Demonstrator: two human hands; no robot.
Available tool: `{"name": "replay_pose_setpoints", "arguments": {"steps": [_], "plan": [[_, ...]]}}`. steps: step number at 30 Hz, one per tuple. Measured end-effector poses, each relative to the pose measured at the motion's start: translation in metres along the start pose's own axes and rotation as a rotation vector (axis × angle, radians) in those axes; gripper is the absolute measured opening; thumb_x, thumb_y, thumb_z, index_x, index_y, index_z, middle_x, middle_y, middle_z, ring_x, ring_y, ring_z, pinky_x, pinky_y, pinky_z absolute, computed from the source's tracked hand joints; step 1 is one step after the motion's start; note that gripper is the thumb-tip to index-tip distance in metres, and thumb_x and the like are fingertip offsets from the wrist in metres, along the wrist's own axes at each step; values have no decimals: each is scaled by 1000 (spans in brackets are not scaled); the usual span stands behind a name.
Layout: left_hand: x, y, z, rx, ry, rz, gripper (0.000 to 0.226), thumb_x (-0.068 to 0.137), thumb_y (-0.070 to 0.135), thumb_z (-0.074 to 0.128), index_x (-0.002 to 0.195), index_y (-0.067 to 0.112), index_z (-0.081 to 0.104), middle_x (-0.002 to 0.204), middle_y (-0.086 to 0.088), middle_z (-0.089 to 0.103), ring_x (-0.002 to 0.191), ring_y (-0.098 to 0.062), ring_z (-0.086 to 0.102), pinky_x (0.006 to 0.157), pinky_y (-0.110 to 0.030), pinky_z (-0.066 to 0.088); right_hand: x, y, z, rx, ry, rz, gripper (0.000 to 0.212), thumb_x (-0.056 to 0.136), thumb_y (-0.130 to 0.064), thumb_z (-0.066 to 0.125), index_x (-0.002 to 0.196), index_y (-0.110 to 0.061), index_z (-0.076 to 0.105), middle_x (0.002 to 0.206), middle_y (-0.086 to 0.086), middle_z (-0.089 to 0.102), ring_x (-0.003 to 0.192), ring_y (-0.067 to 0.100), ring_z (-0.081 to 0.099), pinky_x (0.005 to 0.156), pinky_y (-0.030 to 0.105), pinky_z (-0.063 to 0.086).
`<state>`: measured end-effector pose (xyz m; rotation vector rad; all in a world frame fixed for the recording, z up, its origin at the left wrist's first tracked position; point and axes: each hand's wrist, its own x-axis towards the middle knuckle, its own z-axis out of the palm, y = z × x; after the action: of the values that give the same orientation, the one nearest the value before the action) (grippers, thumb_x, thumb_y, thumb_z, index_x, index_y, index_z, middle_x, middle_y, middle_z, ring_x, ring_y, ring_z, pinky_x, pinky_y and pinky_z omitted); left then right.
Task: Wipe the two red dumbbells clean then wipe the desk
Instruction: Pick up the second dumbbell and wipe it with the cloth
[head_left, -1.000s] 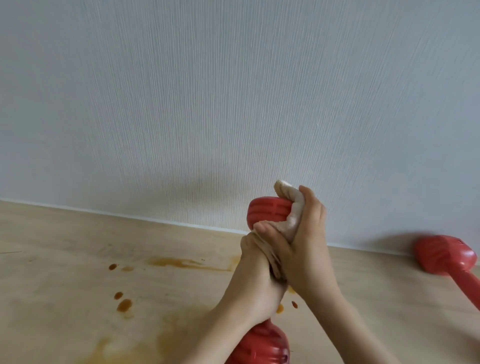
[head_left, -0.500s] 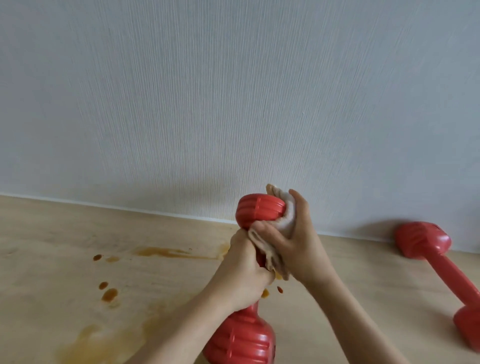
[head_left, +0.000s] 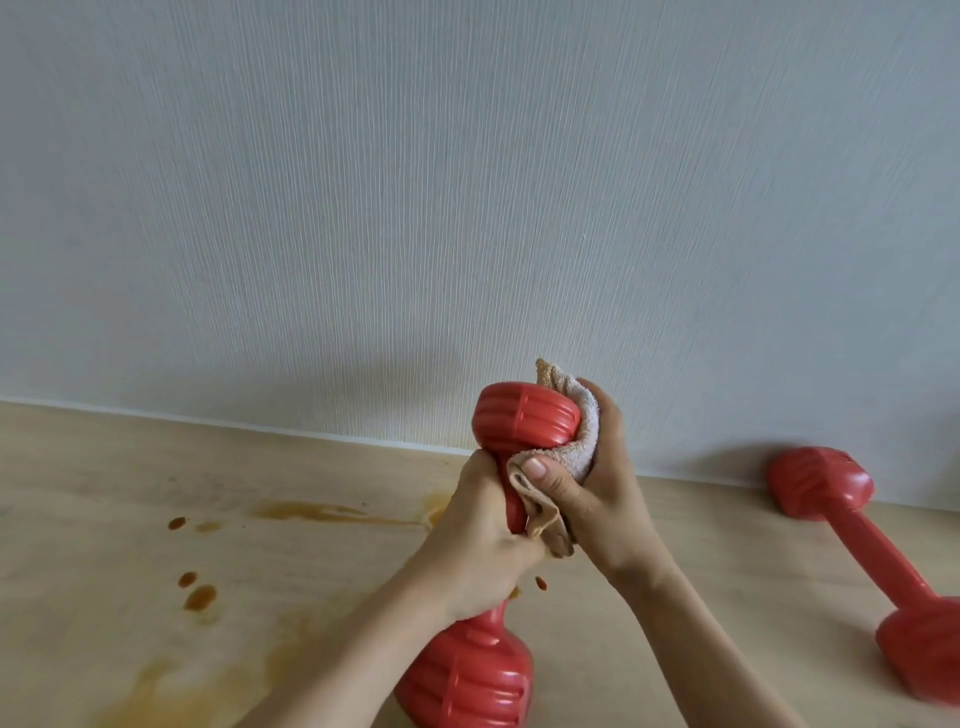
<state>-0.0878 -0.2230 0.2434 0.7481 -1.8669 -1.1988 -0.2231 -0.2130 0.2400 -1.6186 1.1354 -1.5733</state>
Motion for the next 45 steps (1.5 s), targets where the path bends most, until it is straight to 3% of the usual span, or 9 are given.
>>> {"name": "replay_pose_setpoints", "arguments": {"steps": [2,4,6,11,19,28,34,41,45], "plan": [[0,-1,-2,17,-26,-48,38,70,-11,56,89,21,45,68,13,65,60,0,60,51,-20,49,-1,7,0,88,-10,65,89,55,-53,85,128,-32,39,120,30,49,68,-1,62,58,11,49],[-2,-5,-2,43,-35,-75,41,66,0,59,99,19,43,83,2,60,68,-1,59,56,-26,52,-1,11,0,135,13,93,92,48,-47,90,124,-29,42,115,32,51,62,6,61,51,13,48],[0,-7,-4,92,-55,-82,46,62,11,59,104,19,41,87,1,54,68,4,55,57,-20,48,1,8,1,77,102,45,90,45,-42,91,119,-23,43,110,20,59,73,15,63,60,21,52],[6,-1,-5,177,-92,-76,43,66,17,64,104,20,44,86,4,55,73,-1,55,65,-21,47,3,-13,3,-152,295,-42,72,46,-39,82,104,-23,43,88,-26,63,78,-4,62,68,15,49],[-27,10,2,748,33,-162,33,84,38,60,94,23,32,91,9,45,90,-19,59,71,-31,43,-4,-29,14,-293,430,-74,67,50,-30,91,96,-41,44,99,-15,61,87,-4,63,73,13,49],[-23,-1,-11,522,-26,-143,32,70,20,65,91,28,41,84,8,51,76,-13,53,63,-26,41,-1,-25,9,-178,317,-122,68,49,-42,78,106,-37,42,105,-32,57,99,-4,60,82,13,47],[-17,-6,-17,466,-114,-136,33,67,20,67,91,26,45,77,6,51,67,-15,52,64,-31,45,0,3,-2,106,212,5,97,41,-49,91,120,-20,43,112,5,59,99,19,64,81,35,53],[-10,-7,-25,251,-330,-241,44,62,19,67,101,24,49,75,4,44,63,-11,44,61,-30,40,-7,2,1,152,275,94,99,33,-55,91,116,-23,48,108,8,61,93,21,64,81,42,55],[-11,6,-27,474,-273,-206,37,70,28,69,100,27,47,81,9,56,71,-11,57,67,-31,47,-9,-9,1,13,336,11,85,39,-42,90,111,-28,47,110,10,59,94,24,64,84,50,54]]}}
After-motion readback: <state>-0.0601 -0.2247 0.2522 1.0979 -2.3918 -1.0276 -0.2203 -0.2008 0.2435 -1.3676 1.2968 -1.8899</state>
